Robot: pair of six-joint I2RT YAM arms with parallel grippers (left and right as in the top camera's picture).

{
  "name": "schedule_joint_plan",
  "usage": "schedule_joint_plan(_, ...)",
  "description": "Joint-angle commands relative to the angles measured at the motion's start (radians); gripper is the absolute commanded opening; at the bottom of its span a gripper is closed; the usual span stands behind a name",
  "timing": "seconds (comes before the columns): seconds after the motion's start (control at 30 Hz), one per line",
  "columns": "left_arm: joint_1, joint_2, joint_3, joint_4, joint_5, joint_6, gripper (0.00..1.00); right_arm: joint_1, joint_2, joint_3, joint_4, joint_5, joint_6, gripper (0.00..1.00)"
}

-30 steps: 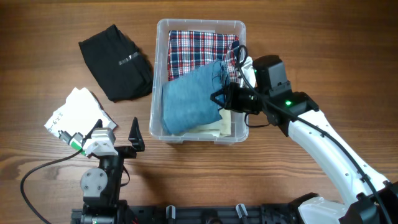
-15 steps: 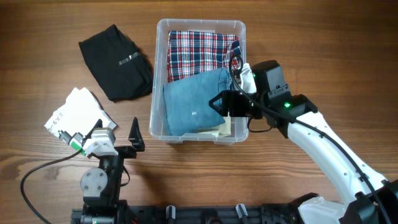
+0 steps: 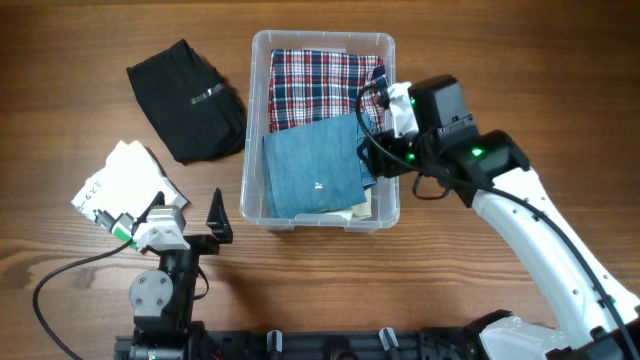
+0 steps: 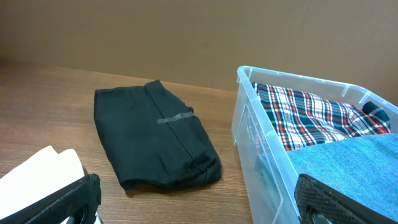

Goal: Pack container
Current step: 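Open the right gripper and withdraw it to the right side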

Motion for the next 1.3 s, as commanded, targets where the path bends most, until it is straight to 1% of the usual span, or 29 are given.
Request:
schedule_joint_plan(0.0,0.006,-0.006,-0.006,0.003,0.008,0.023,1.00,-0.001,-0.017,0.055,-0.003,0.039,-0.040,0.66)
schedule_joint_plan(0.03,0.006,-0.006,-0.006,0.003,0.008,0.023,1.00,-0.001,-0.017,0.055,0.000,0.034,-0.040,0.59)
schedule_joint_plan(0.1,0.006,-0.006,-0.006,0.003,0.008,0.023,1.00,0.002,-0.015,0.055,0.001,0.034,-0.041,0.37)
schedule_joint_plan(0.17,0.006,-0.006,-0.006,0.003,0.008,0.023,1.00,0.019,-0.009,0.055,0.008,0.035,-0.047,0.04)
schedule_joint_plan(0.23,0.006,-0.006,-0.006,0.003,0.008,0.023,1.00,0.041,-0.005,0.055,0.027,0.044,-0.047,0.04)
schedule_joint_plan(0.4,0.006,-0.006,-0.006,0.003,0.008,0.023,1.00,0.129,0.035,0.055,0.093,0.179,-0.048,0.04)
schedule_joint_plan(0.53,0.006,-0.006,-0.006,0.003,0.008,0.023,1.00,0.163,0.125,0.055,0.131,0.263,-0.043,0.04)
schedule_joint_plan(0.67,0.006,-0.006,-0.006,0.003,0.008,0.023,1.00,0.163,0.238,0.055,0.079,0.356,0.045,0.04)
schedule_joint_plan(0.77,0.006,-0.006,-0.006,0.003,0.008,0.023,1.00,0.163,0.287,0.055,-0.044,0.348,0.140,0.04)
schedule_joint_plan(0.87,0.006,-0.006,-0.006,0.003,0.008,0.023,1.00,0.163,0.305,0.051,-0.136,0.267,0.154,0.04)
schedule_joint_plan(1.03,0.006,-0.006,-0.006,0.003,0.008,0.023,1.00,0.164,0.305,0.050,-0.143,0.109,0.137,0.04)
schedule_joint_plan(1.27,0.006,-0.006,-0.006,0.003,0.008,0.023,1.00,0.165,0.316,-0.002,-0.107,0.105,0.139,0.04)
